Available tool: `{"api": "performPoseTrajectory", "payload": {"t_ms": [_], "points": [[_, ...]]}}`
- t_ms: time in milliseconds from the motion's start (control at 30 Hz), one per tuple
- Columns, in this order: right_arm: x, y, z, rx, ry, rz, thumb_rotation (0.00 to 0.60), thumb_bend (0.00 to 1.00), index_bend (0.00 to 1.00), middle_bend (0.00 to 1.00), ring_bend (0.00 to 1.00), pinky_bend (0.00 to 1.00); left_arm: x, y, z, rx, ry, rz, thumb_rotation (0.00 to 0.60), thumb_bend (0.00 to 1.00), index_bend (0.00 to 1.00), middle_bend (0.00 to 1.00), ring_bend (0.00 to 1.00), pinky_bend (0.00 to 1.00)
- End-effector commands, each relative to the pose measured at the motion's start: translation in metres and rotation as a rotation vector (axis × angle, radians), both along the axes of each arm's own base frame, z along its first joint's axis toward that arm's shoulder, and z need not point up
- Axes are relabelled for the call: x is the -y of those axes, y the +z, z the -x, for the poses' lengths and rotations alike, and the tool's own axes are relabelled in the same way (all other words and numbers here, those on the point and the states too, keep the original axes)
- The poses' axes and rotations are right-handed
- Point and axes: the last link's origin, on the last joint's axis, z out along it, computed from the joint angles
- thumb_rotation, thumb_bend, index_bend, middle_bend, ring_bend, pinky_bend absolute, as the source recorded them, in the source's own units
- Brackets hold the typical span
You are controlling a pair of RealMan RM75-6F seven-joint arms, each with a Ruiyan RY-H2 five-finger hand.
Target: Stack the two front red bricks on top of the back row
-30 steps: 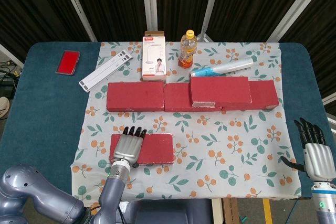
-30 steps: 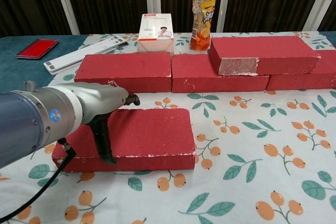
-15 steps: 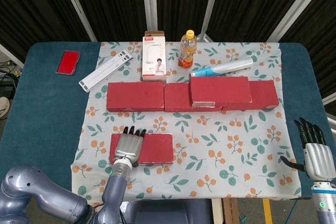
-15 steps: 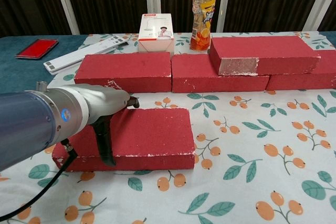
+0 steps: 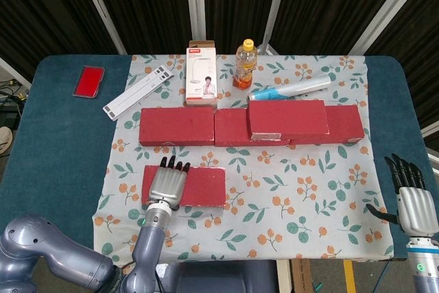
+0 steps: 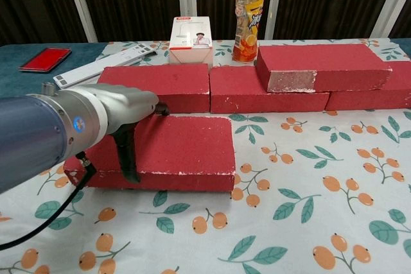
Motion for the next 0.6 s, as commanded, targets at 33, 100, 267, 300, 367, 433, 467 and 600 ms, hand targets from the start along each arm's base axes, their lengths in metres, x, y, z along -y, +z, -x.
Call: {"api": "performPoseTrajectory", "payload": {"t_ms": [33, 100, 267, 300, 367, 433, 467, 600], "points": [[0.001, -0.001, 0.001, -0.004, -0.006, -0.003, 0.600, 0.15, 0.00, 0.00, 0.00, 0.00, -0.006, 0.009, -0.005, 0.009, -0.038, -0.021, 0.600, 0.05, 0.30, 0.39, 0.00, 0.07], [0.001, -0.002, 0.002, -0.010, -0.011, -0.006, 0.600, 0.15, 0.00, 0.00, 0.00, 0.00, -0.009, 0.016, -0.010, 0.020, -0.059, -0.033, 0.600, 0.05, 0.30, 0.39, 0.00, 0.07], [0.003, -0.004, 0.005, -0.020, -0.029, -0.005, 0.600, 0.15, 0.00, 0.00, 0.00, 0.00, -0.023, 0.040, -0.027, 0.061, -0.084, -0.067, 0.600, 0.05, 0.30, 0.39, 0.00, 0.07], [0.004, -0.003, 0.006, -0.021, -0.035, -0.003, 0.600, 0.15, 0.00, 0.00, 0.00, 0.00, -0.028, 0.046, -0.030, 0.062, -0.091, -0.082, 0.600, 0.05, 0.30, 0.39, 0.00, 0.07], [0.005, -0.003, 0.007, -0.022, -0.041, 0.001, 0.600, 0.15, 0.00, 0.00, 0.00, 0.00, -0.039, 0.056, -0.037, 0.062, -0.102, -0.106, 0.600, 0.05, 0.31, 0.39, 0.00, 0.07], [0.006, -0.003, 0.008, -0.026, -0.047, 0.003, 0.600, 0.15, 0.00, 0.00, 0.00, 0.00, -0.048, 0.063, -0.043, 0.059, -0.112, -0.122, 0.600, 0.05, 0.31, 0.39, 0.00, 0.07], [0.006, -0.003, 0.009, -0.028, -0.048, 0.004, 0.600, 0.15, 0.00, 0.00, 0.00, 0.00, -0.051, 0.064, -0.044, 0.060, -0.115, -0.126, 0.600, 0.05, 0.31, 0.39, 0.00, 0.07], [0.007, -0.004, 0.011, -0.037, -0.064, 0.007, 0.600, 0.15, 0.00, 0.00, 0.00, 0.00, -0.079, 0.072, -0.056, 0.080, -0.104, -0.141, 0.600, 0.05, 0.33, 0.39, 0.00, 0.07]]}}
